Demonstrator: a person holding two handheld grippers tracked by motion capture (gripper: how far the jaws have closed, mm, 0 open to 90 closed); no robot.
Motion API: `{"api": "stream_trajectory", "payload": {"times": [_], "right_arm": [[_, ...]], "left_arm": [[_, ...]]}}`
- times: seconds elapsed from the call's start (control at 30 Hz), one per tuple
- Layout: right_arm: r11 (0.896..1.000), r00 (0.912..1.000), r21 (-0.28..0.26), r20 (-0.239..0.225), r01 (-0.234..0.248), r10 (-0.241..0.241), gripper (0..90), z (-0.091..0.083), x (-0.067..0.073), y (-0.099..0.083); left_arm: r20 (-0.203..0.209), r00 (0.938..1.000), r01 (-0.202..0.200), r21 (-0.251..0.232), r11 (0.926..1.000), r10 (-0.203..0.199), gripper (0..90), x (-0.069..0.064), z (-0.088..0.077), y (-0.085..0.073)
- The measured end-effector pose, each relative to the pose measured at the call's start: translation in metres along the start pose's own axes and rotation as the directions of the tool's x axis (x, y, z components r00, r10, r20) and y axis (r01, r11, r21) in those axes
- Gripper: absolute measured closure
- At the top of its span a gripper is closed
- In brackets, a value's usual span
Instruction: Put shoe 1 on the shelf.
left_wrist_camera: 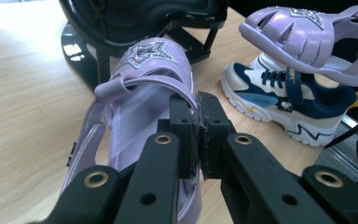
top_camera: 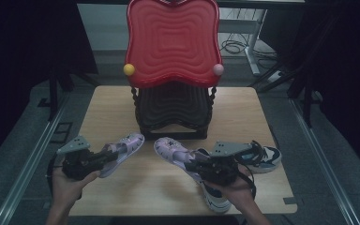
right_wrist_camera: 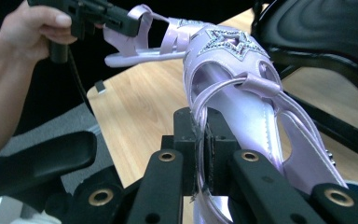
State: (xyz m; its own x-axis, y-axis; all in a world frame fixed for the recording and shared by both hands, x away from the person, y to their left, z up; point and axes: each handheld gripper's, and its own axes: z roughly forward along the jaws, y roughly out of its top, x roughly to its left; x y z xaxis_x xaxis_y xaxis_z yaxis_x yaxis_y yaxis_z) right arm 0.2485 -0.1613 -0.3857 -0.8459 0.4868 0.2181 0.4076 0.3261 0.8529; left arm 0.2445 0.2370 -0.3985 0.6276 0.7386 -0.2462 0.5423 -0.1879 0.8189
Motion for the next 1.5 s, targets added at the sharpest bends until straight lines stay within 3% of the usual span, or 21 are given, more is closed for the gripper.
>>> {"api": "stream_trajectory", "payload": {"times": [0.3,0.6,0.77,1.1,1.5], "right_arm": [[0.999,0.9984,-0.030,0.049,-0.026,0.028,85.9,-0.004,-0.019,0.011],[0.996,0.9875,-0.071,0.143,-0.056,0.066,85.9,-0.004,-0.043,0.020],[0.994,0.9829,-0.088,0.167,-0.063,0.077,85.9,-0.003,-0.050,0.022],[0.989,0.9631,-0.131,0.249,-0.071,0.102,85.9,0.008,-0.061,0.030],[0.981,0.9320,-0.179,0.337,-0.076,0.134,85.8,0.034,-0.078,0.041]], "left_arm": [[0.014,0.9997,-0.019,-0.026,0.9995,0.019,86.5,-0.003,0.011,0.021],[0.008,0.9995,-0.031,-0.046,0.9985,0.031,86.5,-0.007,0.028,0.040],[0.007,0.9998,-0.018,-0.073,0.9972,0.019,86.5,-0.007,0.036,0.048],[-0.035,0.9992,0.014,-0.162,0.9868,-0.020,86.5,-0.010,0.059,0.056],[-0.094,0.9954,-0.005,-0.214,0.9768,-0.016,86.4,-0.019,0.094,0.067]]}}
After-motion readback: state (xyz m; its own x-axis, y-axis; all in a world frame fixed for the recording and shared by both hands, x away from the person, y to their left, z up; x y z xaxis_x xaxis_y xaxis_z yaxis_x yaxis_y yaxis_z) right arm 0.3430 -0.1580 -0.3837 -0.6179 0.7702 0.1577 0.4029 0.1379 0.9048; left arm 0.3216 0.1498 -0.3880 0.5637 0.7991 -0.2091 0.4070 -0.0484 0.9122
